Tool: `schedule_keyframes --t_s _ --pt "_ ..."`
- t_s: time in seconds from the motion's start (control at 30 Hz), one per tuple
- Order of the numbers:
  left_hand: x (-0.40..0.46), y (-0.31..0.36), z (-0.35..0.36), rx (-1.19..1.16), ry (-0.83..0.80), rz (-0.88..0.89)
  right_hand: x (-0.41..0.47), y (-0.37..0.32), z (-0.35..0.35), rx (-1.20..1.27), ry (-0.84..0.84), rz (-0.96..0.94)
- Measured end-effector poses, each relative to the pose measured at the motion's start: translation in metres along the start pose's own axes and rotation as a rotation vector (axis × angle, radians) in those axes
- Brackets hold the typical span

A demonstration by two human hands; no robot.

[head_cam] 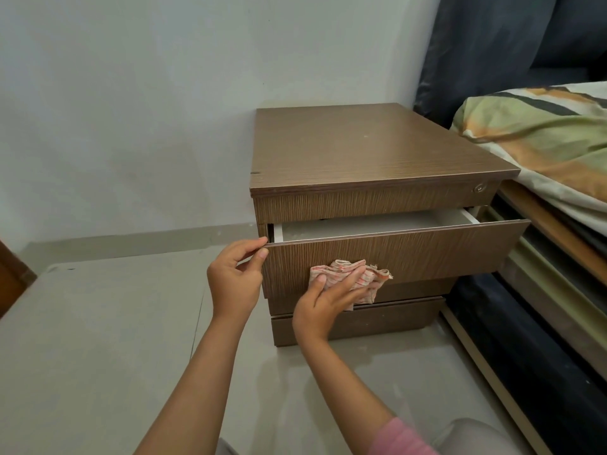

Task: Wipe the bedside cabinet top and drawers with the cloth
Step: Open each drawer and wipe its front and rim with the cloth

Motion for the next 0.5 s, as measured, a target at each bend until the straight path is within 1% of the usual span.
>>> schedule_keyframes --t_s 0.13,0.27,0.37,0.5 --pt "0.0 -0.001 0.0 -0.062 -0.007 -0.01 0.011 -0.02 0.001 0.049 0.048 -0.059" --pt "0.011 -0.011 -0.001 -0.183 -0.11 -0.086 -0.012 -0.038 0.025 0.013 -0.024 -0.16" --pt "0.017 -0.016 -0.002 -0.214 -0.205 -0.126 -0.04 -0.029 0.046 -0.062 -0.076 -0.229" --pt "0.022 -0.019 -0.003 -0.219 -0.248 -0.132 -0.06 -0.001 0.056 -0.138 -0.105 -0.208"
Point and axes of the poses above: each hand's wrist, its own x-axis towards the middle knuckle, its own z-axis out of the palm, y = z × x, the point moved 5 cm from there along x, towards the middle knuckle, and after that the axes turned 2 degrees about x, right-handed, at the moved point
